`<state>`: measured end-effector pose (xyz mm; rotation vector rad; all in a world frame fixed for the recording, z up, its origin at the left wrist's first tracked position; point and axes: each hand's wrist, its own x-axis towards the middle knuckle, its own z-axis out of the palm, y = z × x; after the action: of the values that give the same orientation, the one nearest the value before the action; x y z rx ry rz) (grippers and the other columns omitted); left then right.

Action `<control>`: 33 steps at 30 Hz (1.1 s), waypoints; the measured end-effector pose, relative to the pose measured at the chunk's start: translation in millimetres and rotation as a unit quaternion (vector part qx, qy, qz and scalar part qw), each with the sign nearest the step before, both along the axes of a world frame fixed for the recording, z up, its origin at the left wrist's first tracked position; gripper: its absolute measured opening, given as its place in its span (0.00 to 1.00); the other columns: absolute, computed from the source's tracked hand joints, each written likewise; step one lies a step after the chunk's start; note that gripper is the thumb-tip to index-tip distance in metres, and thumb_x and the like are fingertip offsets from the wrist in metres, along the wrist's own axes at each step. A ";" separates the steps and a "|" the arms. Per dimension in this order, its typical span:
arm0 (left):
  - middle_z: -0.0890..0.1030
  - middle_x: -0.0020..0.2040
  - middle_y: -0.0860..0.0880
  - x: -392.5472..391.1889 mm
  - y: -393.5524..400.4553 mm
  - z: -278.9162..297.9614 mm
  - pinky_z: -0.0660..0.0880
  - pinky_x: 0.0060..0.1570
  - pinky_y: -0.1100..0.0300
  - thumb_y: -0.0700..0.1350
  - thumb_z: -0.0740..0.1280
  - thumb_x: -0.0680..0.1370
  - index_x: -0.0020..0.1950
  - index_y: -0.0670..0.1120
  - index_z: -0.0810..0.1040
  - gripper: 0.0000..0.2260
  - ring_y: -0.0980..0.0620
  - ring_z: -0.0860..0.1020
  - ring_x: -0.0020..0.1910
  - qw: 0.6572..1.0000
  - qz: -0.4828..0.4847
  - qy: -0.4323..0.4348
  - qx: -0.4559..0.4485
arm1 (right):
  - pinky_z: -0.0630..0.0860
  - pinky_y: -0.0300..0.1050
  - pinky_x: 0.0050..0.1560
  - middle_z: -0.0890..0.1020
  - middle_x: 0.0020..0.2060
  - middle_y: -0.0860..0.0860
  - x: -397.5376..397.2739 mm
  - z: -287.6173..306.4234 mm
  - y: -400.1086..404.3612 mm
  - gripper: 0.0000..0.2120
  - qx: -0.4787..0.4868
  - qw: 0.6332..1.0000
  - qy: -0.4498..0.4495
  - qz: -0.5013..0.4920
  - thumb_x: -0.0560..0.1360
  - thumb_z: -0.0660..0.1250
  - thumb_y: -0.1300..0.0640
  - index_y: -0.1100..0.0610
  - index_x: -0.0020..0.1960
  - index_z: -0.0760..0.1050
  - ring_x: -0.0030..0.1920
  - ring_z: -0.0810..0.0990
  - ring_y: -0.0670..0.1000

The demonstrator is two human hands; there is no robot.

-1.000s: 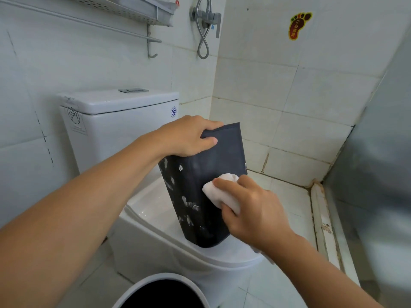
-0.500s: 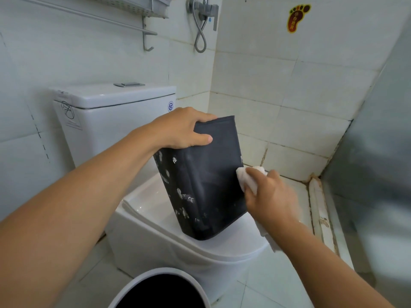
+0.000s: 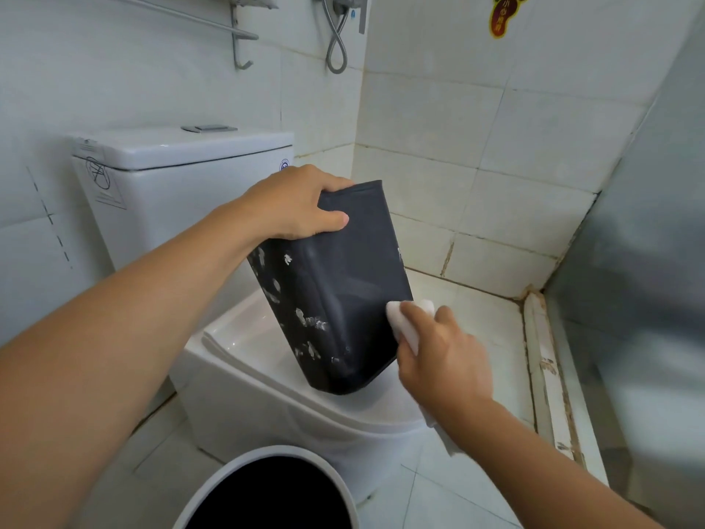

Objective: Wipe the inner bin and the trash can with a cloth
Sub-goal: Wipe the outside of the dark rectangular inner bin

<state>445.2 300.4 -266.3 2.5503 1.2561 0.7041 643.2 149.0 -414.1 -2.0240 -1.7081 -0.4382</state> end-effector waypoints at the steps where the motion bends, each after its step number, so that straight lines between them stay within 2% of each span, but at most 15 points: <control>1: 0.76 0.37 0.65 -0.1 -0.5 0.2 0.74 0.48 0.57 0.52 0.70 0.80 0.72 0.64 0.75 0.21 0.56 0.78 0.45 1.000 -0.001 -0.001 0.003 | 0.68 0.46 0.27 0.71 0.43 0.49 -9.8 -1.2 -8.0 0.15 -0.002 0.999 -0.011 0.035 0.76 0.66 0.51 0.44 0.62 0.75 0.28 0.69 0.56; 3: 0.75 0.36 0.64 0.8 -1.4 0.6 0.72 0.45 0.58 0.52 0.70 0.80 0.72 0.64 0.76 0.20 0.59 0.77 0.43 1.000 -0.005 0.000 0.007 | 0.67 0.45 0.25 0.71 0.42 0.48 -22.3 -1.5 -20.5 0.15 -0.012 0.995 -0.032 0.096 0.75 0.66 0.51 0.43 0.61 0.75 0.27 0.70 0.56; 6: 0.77 0.38 0.63 2.5 -2.3 1.3 0.72 0.45 0.58 0.52 0.70 0.80 0.72 0.63 0.76 0.20 0.58 0.78 0.44 1.000 -0.013 0.004 0.006 | 0.64 0.42 0.24 0.73 0.42 0.49 -26.4 11.9 -16.0 0.18 0.023 0.991 -0.050 0.124 0.74 0.68 0.51 0.43 0.63 0.77 0.27 0.68 0.55; 8: 0.81 0.46 0.61 3.5 -3.6 2.2 0.73 0.49 0.57 0.52 0.69 0.80 0.73 0.63 0.75 0.21 0.55 0.79 0.48 1.000 -0.019 0.010 -0.001 | 0.62 0.41 0.24 0.73 0.43 0.51 -29.3 22.1 -8.8 0.19 0.052 0.987 -0.075 0.130 0.74 0.69 0.53 0.44 0.65 0.78 0.27 0.64 0.56; 10: 0.83 0.56 0.60 3.0 -3.2 2.4 0.73 0.52 0.57 0.52 0.69 0.79 0.73 0.64 0.74 0.22 0.53 0.78 0.54 1.000 -0.024 0.017 -0.003 | 0.63 0.42 0.24 0.74 0.47 0.54 -32.9 22.7 -9.8 0.20 0.015 0.984 -0.119 0.132 0.75 0.68 0.56 0.45 0.66 0.76 0.28 0.65 0.57; 12: 0.83 0.60 0.59 2.0 -3.0 2.5 0.76 0.56 0.54 0.52 0.69 0.79 0.73 0.64 0.75 0.22 0.53 0.79 0.56 0.999 -0.029 0.023 -0.007 | 0.66 0.44 0.24 0.75 0.50 0.55 -31.9 11.5 -21.2 0.23 -0.044 0.974 -0.164 0.150 0.72 0.69 0.59 0.45 0.65 0.75 0.27 0.65 0.57; 14: 0.84 0.59 0.57 4.1 -5.1 2.9 0.77 0.58 0.52 0.52 0.69 0.79 0.72 0.63 0.76 0.21 0.52 0.80 0.55 0.999 -0.039 0.027 -0.005 | 0.63 0.43 0.23 0.76 0.47 0.55 -29.0 -1.5 -36.9 0.25 -0.081 0.964 -0.188 0.168 0.67 0.74 0.60 0.45 0.61 0.76 0.27 0.62 0.56; 16: 0.84 0.57 0.57 8.8 -8.3 4.7 0.78 0.54 0.55 0.51 0.69 0.79 0.71 0.63 0.76 0.20 0.53 0.80 0.54 0.998 -0.055 0.033 0.002 | 0.60 0.43 0.23 0.75 0.42 0.52 -27.7 -8.0 -44.6 0.24 -0.092 0.966 -0.176 0.164 0.64 0.78 0.58 0.44 0.58 0.78 0.26 0.61 0.54; 18: 0.84 0.57 0.58 10.2 -9.7 5.5 0.77 0.53 0.58 0.51 0.69 0.79 0.71 0.63 0.76 0.20 0.53 0.80 0.55 0.997 -0.061 0.038 0.004 | 0.65 0.43 0.21 0.74 0.40 0.51 -31.3 -3.7 -42.3 0.23 -0.068 0.975 -0.147 0.152 0.67 0.78 0.56 0.45 0.60 0.78 0.25 0.64 0.54; 20: 0.84 0.59 0.56 7.7 -6.5 4.8 0.78 0.56 0.53 0.51 0.69 0.79 0.71 0.61 0.77 0.19 0.51 0.80 0.56 0.998 -0.055 0.035 0.002 | 0.72 0.46 0.21 0.74 0.43 0.53 -37.6 9.2 -32.6 0.23 -0.013 0.985 -0.110 0.133 0.71 0.76 0.55 0.46 0.64 0.77 0.25 0.69 0.55; 22: 0.84 0.60 0.54 6.3 -4.2 3.9 0.78 0.59 0.49 0.51 0.69 0.79 0.70 0.60 0.78 0.19 0.50 0.80 0.57 0.998 -0.049 0.030 -0.006 | 0.72 0.46 0.22 0.75 0.45 0.56 -43.5 22.4 -22.4 0.24 0.033 0.988 -0.093 0.121 0.73 0.74 0.56 0.48 0.68 0.76 0.27 0.69 0.55; 25: 0.84 0.60 0.55 5.1 -3.8 3.2 0.78 0.61 0.48 0.52 0.69 0.78 0.70 0.61 0.78 0.19 0.51 0.81 0.58 0.999 -0.042 0.030 -0.013 | 0.68 0.44 0.24 0.76 0.51 0.59 -47.9 21.5 -20.3 0.26 0.021 0.982 -0.133 0.134 0.72 0.74 0.59 0.49 0.69 0.75 0.29 0.69 0.56; 28: 0.85 0.57 0.57 2.0 -4.7 3.8 0.78 0.60 0.49 0.52 0.69 0.78 0.69 0.63 0.78 0.19 0.52 0.82 0.55 0.999 -0.039 0.025 -0.029 | 0.65 0.44 0.24 0.77 0.53 0.61 -47.0 3.5 -37.4 0.30 -0.044 0.961 -0.211 0.175 0.63 0.77 0.63 0.50 0.65 0.78 0.30 0.75 0.59; 30: 0.85 0.55 0.58 2.2 -6.1 4.7 0.79 0.58 0.51 0.52 0.68 0.78 0.69 0.65 0.77 0.19 0.53 0.82 0.53 0.998 -0.041 0.022 -0.033 | 0.60 0.43 0.25 0.78 0.49 0.58 -46.4 -1.8 -44.8 0.30 -0.069 0.958 -0.213 0.178 0.60 0.79 0.62 0.50 0.61 0.80 0.28 0.70 0.57; 33: 0.85 0.54 0.58 1.5 -4.6 4.3 0.79 0.58 0.51 0.52 0.68 0.79 0.69 0.64 0.78 0.18 0.54 0.82 0.52 0.999 -0.036 0.020 -0.036 | 0.60 0.42 0.24 0.73 0.42 0.54 -48.9 3.6 -38.9 0.26 -0.036 0.974 -0.160 0.157 0.64 0.78 0.60 0.48 0.60 0.79 0.28 0.61 0.54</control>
<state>446.7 295.8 -262.0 2.5487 1.1741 0.5864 594.3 110.0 -410.6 -1.7556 -2.2229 -0.6260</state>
